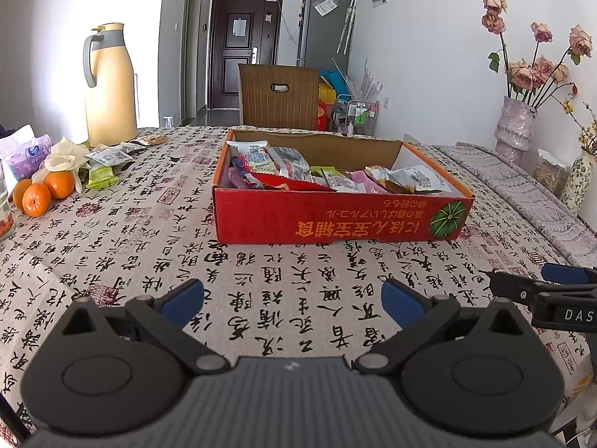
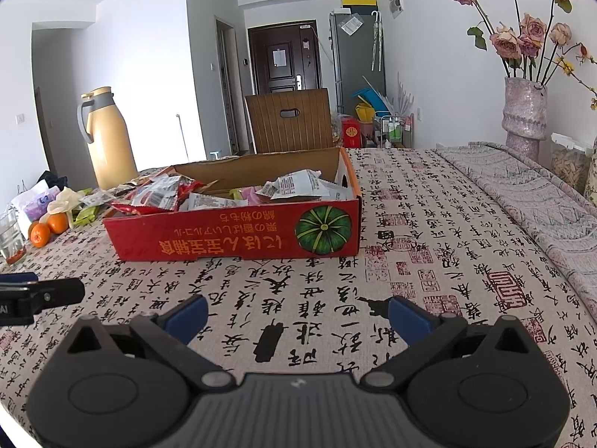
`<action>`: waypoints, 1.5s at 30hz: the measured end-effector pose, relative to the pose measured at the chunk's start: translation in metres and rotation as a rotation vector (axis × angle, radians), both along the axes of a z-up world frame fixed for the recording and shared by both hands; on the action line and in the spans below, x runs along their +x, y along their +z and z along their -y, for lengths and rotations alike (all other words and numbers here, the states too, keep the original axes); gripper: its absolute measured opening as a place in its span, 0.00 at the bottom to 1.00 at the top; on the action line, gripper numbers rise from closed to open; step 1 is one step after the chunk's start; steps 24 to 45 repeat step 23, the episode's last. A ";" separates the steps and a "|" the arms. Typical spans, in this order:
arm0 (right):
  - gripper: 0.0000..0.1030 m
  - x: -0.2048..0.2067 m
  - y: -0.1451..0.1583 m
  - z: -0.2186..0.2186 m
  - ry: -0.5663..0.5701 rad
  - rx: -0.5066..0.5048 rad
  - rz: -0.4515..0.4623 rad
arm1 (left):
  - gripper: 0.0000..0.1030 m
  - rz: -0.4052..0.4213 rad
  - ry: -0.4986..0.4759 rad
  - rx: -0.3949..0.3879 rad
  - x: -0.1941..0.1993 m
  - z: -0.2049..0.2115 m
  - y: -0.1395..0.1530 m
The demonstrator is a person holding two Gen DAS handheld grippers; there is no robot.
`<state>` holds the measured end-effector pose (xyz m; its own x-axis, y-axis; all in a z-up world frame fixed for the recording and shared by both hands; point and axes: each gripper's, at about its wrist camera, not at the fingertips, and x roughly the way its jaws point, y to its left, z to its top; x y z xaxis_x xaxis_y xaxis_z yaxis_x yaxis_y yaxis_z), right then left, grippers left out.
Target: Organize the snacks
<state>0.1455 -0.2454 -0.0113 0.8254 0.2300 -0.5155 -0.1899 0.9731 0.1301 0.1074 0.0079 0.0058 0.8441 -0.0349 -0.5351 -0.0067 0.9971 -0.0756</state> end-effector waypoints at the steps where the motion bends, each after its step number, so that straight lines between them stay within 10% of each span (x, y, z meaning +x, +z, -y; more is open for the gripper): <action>1: 1.00 0.000 0.000 0.000 0.000 0.000 0.000 | 1.00 0.000 0.000 0.000 0.000 0.000 0.000; 45: 1.00 0.002 -0.005 -0.002 0.006 -0.009 -0.011 | 1.00 0.002 -0.006 -0.006 0.004 -0.002 0.000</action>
